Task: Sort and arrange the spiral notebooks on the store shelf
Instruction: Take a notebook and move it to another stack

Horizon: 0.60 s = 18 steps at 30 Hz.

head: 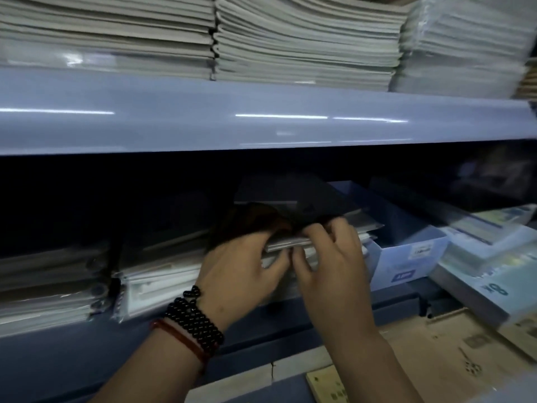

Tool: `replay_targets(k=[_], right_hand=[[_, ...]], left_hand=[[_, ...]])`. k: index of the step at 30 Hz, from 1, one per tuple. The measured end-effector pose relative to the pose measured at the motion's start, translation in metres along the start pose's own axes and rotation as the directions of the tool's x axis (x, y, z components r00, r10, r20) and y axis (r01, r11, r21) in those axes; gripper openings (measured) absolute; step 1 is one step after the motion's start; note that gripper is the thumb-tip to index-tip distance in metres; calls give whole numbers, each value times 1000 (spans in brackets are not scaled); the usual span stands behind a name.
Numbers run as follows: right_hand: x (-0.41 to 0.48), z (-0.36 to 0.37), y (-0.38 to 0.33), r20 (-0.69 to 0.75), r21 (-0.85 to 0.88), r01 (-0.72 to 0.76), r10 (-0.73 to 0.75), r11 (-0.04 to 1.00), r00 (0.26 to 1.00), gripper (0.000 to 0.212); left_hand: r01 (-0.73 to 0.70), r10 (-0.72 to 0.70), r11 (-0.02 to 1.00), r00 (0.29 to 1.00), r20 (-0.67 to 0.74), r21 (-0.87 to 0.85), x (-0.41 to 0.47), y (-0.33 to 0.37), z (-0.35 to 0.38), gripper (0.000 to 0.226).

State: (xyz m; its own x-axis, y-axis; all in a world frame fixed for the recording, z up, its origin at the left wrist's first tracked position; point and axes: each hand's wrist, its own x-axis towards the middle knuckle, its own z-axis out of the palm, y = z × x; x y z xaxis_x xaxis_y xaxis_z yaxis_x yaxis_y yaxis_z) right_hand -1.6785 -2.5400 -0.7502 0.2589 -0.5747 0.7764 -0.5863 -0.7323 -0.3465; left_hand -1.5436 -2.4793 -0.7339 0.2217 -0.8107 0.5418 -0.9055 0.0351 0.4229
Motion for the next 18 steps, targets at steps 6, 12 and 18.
replay_targets(k=[6, 12, 18], right_hand=[[-5, -4, 13, -20, 77, 115, -114, 990, 993, 4], [-15, -12, 15, -24, 137, 156, -154, 978, 988, 8], [-14, -22, 21, 19, 275, 88, -97, 957, 995, 9]], left_hand=[[-52, 41, 997, 982, 182, 53, 6, 0, -6, 44], [-225, 216, 974, 949, 229, 10, 11, 8, -10, 69], [-143, 120, 952, 988, 101, 270, 20, -3, -7, 65]])
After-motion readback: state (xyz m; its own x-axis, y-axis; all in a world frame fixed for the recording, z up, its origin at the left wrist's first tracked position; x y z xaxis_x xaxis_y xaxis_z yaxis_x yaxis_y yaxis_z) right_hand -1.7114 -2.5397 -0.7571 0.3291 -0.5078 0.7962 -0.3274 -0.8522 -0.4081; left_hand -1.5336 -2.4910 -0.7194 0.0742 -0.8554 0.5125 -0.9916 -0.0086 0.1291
